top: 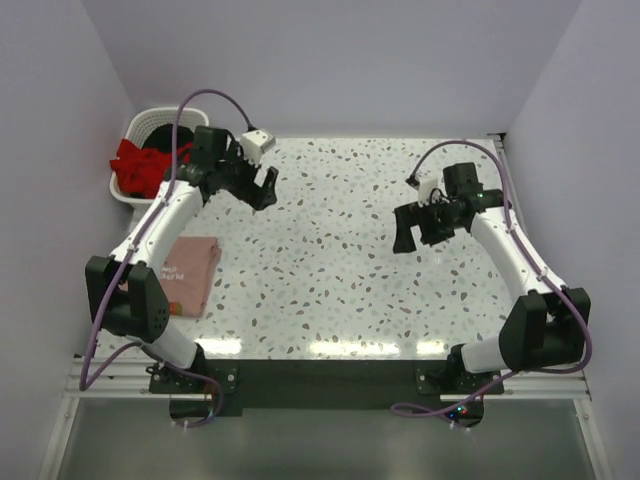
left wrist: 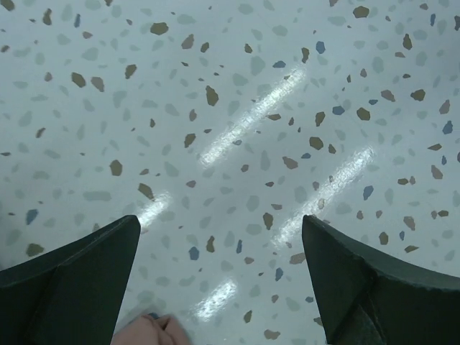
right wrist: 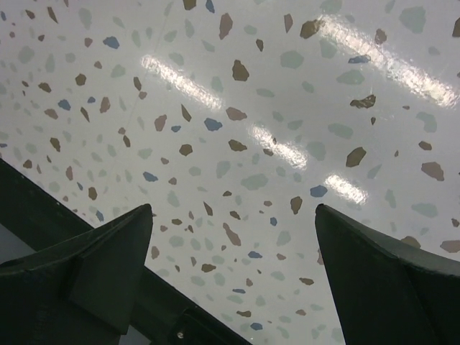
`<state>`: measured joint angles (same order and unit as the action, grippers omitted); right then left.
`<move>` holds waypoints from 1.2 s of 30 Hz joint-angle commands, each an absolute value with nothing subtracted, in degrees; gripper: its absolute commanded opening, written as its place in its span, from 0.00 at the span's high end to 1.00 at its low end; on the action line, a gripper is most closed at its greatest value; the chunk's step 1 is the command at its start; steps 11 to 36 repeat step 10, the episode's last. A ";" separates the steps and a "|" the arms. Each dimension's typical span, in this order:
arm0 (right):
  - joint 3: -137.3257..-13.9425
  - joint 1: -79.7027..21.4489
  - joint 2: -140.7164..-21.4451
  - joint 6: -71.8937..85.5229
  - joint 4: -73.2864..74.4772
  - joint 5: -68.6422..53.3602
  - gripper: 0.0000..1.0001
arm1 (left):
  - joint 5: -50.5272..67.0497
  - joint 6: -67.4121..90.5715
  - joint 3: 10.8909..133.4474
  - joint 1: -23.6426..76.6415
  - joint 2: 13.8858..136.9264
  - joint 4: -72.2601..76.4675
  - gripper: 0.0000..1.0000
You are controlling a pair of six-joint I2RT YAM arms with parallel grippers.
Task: Fold and stack the t-shirts
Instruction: Reset both grippers
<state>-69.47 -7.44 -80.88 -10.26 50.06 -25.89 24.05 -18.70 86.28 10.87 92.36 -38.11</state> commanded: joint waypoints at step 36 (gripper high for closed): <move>-58.36 -7.29 -74.89 -10.72 45.09 -20.74 0.01 | 21.71 -3.70 56.96 11.60 84.73 -15.12 0.00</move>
